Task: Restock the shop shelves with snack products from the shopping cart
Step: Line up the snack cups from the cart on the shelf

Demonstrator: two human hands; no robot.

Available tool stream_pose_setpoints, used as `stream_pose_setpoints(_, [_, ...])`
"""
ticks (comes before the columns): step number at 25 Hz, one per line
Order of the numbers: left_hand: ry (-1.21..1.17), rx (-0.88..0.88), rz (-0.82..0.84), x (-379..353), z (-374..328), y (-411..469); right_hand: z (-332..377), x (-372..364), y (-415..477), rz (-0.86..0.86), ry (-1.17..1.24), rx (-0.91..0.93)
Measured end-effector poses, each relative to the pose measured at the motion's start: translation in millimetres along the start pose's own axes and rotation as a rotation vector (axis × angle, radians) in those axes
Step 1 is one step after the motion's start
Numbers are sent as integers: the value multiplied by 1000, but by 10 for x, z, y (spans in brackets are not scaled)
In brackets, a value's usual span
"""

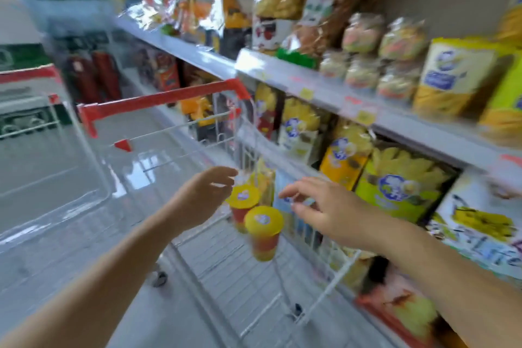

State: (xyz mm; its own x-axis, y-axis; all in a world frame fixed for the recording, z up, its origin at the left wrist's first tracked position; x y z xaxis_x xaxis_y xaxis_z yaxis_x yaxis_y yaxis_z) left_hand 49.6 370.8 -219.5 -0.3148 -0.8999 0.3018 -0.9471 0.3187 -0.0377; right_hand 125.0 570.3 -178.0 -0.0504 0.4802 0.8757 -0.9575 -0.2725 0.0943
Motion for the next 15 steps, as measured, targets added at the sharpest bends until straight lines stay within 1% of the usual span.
stream_pose_setpoints(2, [35, 21, -53, 183, 153, 45, -59, -642, 544, 279, -146, -66])
stream_pose_setpoints(3, [45, 16, -69, 211, 187, 79, -138, -916, 742, 371, -227, -112])
stream_pose_setpoints(5, [53, 16, -99, 216, 265, 134, -302, -1336, 998, 459, -466, -160])
stream_pose_setpoints(6, [60, 30, -103, 208, 304, 150, -372, -1458, 1056, 459, -560, -175])
stream_pose_setpoints(7, [76, 50, -94, 211, 343, 164, -430, -1539, 1088, 446, -601, -190])
stream_pose_setpoints(9, [191, 102, -39, 240, 423, 225, -456, -1579, 1102, 401, -560, -198])
stream_pose_setpoints(10, [346, 113, 7, 264, 439, 295, -420, -1519, 1092, 390, -495, -201])
stream_pose_setpoints(12, [738, 105, 158, 224, 445, 547, -303, -1233, 1054, 324, -276, -214])
stream_pose_setpoints(14, [980, 71, 331, 44, 487, 877, -164, -809, 943, 230, -46, -230])
stream_pose_setpoints(15, [1071, 54, 414, -82, 530, 1017, -128, -626, 845, 180, 15, -241])
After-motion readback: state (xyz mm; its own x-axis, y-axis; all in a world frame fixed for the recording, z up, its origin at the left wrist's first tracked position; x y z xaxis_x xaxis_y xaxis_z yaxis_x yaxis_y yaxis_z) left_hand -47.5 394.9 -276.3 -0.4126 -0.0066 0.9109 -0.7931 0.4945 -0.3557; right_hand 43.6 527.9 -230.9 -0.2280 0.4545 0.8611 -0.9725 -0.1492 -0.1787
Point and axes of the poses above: each hand's wrist, its own y-axis towards the middle knuckle, its own x-axis out of the back of the hand, z = x × y, the point moved 6 cm from there along y, towards the middle knuckle, and after that the axes turned 2 degrees about -x, right-handed, at the moved point
